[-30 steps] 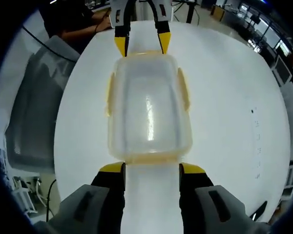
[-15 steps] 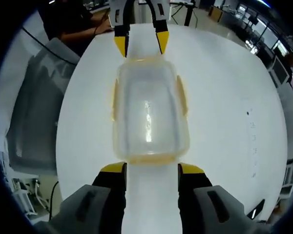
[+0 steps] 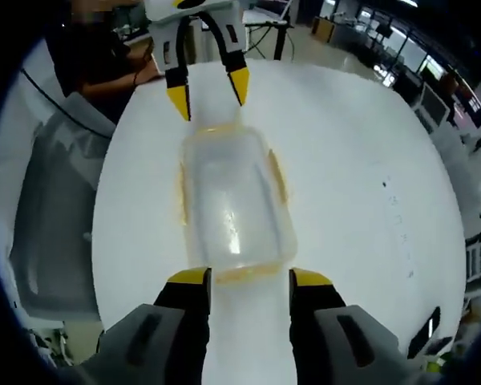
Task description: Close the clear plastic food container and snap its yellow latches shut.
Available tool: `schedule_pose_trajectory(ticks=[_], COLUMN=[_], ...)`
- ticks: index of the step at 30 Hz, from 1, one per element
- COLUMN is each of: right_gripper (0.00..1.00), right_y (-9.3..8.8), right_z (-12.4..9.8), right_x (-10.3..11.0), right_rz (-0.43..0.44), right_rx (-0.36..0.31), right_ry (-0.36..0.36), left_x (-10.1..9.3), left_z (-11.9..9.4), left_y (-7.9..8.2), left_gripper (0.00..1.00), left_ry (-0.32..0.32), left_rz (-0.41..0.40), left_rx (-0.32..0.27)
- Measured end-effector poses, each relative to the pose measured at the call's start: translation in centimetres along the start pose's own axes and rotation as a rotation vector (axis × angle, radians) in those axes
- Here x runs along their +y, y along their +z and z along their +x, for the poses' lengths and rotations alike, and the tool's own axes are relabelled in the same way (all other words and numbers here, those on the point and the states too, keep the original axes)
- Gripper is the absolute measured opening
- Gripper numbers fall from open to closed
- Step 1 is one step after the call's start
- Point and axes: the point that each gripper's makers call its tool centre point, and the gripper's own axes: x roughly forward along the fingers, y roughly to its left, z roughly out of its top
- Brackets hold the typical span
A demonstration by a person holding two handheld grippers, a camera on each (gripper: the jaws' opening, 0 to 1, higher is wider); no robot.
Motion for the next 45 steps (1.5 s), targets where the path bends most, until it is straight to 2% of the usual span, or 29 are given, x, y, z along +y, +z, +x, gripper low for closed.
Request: schedule_pose_trajectory(ticks=[3, 8, 14, 16, 21, 31, 37, 39, 42, 45], right_gripper=[0.33, 0.33, 0.31, 0.31, 0.3, 0.3, 0.3, 0.29, 0.29, 0.29], right_y=[0.2, -0.3, 0.0, 0.1, 0.3, -0.4, -0.3, -0.6, -0.8, -0.8], right_z=[-0.1, 0.2, 0.1, 0.1, 0.2, 0.8, 1.3, 1.5, 1.8, 1.9], right_x=[-0.2, -0.1, -0.2, -0.4, -0.5, -0.3, 0.2, 0.1, 0.2, 0.2], right_rz=[0.061, 0.123, 0.225, 0.246, 0.293, 0.404, 0.514, 0.528, 0.54, 0.569], right_rx=[-0.044, -0.072, -0.146, -0.164, -0.2, -0.248, -0.319, -0.32, -0.321, -0.333], right_ry=[-0.033, -0.071, -0.114, -0.129, -0.159, -0.194, -0.182, -0.194, -0.207, -0.209], left_x=[0.4, 0.5, 0.9, 0.9, 1.0, 0.4, 0.3, 0.5, 0.4, 0.2], left_z=[0.1, 0.4, 0.4, 0.5, 0.7, 1.4, 1.7, 1.8, 2.0, 2.1], left_y=[0.5, 0.7, 0.4, 0.5, 0.1, -0.6, -0.6, -1.0, -1.1, -1.1], left_gripper=[0.31, 0.31, 0.29, 0.29, 0.29, 0.28, 0.27, 0.27, 0.27, 0.27], left_ry=[0.044, 0.103, 0.171, 0.181, 0.208, 0.259, 0.268, 0.286, 0.283, 0.286], left_rz=[-0.099, -0.161, -0.269, -0.343, -0.466, -0.582, -0.742, -0.749, -0.791, -0.796], left_rx=[-0.038, -0.061, -0.082, -0.11, -0.151, -0.188, -0.257, -0.253, -0.267, -0.271])
